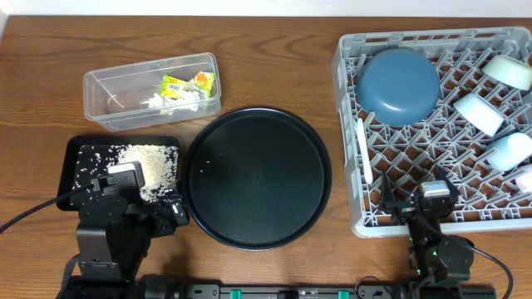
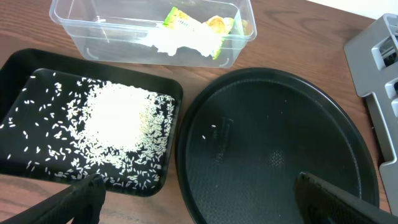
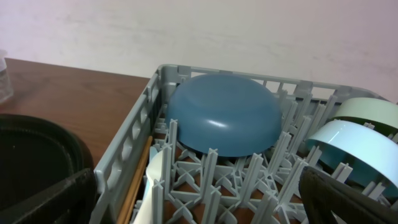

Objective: Sort waste into correct bins and load items into the dishwasher rack

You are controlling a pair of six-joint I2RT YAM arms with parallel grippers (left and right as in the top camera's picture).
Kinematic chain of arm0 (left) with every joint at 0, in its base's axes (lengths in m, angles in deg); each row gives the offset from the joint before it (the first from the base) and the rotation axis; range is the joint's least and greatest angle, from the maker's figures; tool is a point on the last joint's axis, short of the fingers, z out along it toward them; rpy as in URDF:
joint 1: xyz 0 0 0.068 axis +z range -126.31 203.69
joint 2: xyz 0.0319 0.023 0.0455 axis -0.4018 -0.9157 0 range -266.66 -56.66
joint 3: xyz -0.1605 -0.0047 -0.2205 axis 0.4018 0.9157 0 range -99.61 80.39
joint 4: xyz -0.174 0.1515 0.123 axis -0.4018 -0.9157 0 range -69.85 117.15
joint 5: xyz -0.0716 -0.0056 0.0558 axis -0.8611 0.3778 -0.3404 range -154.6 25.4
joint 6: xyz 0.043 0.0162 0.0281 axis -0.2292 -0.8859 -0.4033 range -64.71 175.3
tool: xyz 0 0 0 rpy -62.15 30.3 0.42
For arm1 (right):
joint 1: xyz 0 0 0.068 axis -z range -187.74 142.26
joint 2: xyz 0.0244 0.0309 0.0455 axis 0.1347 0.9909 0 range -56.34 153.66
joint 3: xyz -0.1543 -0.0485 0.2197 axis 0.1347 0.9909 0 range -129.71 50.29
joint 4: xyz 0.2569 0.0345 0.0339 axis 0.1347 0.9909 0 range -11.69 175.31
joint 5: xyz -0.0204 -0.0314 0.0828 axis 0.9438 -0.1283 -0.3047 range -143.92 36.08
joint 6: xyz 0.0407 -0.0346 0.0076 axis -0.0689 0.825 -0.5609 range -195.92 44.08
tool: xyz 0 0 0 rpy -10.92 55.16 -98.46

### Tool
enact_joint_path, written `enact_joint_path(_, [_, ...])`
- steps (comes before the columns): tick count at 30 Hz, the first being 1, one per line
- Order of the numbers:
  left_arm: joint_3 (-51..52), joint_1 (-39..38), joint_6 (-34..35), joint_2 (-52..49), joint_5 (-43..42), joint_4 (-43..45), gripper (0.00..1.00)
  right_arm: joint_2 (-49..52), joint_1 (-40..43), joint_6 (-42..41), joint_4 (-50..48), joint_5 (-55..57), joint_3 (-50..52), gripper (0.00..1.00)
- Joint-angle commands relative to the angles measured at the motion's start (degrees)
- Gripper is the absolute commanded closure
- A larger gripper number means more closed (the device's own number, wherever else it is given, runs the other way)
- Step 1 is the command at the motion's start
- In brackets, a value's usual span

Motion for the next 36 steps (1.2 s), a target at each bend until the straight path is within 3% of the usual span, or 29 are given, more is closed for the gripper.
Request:
enact_joint_path(1, [0.0, 0.1, 0.3, 0.3, 0.5, 0.2, 0.02, -0.4, -0.3, 0.8, 0.2, -0.8, 0.0, 0.01])
enact_joint_path(12, [0.4, 0.2, -1.2, 2.5, 3.4, -1.4, 0.02, -0.4, -0.3, 0.8, 0.2, -0.8, 0.0, 0.01])
enact_joint_path(16, [4.2, 0.4, -1.7, 7.2, 5.2, 2.2, 0.02, -0.4, -0.3, 0.8, 0.2, -0.8, 0.0, 0.01])
enact_joint_path(22, [18.7, 1.9, -4.5, 17.1, 5.2, 18.3, 0.02, -0.4, -0.4, 0.8, 0.2, -0.8, 0.0, 0.01])
enact_joint_path(29, [38.8, 3.8, -5.4, 28.9, 4.5, 48.5, 0.02, -0.4, -0.3, 0.8, 0.2, -0.8, 0.0, 0.01])
enact_joint_path(32, [44.9, 4.3, -6.2, 29.3, 4.5, 60.5, 0.03, -0.4, -0.3, 0.8, 0.2, -0.8, 0.0, 0.01])
enact_joint_path(34, [48.2, 4.4, -7.1, 29.5, 4.6, 64.8, 0.02, -0.4, -0.3, 0.8, 0.2, -0.8, 0.0, 0.01])
enact_joint_path(36, [48.9, 4.3, -7.0, 29.6, 4.4, 61.0, 0.02, -0.4, -0.3, 0.8, 0.2, -0.8, 0.0, 0.01])
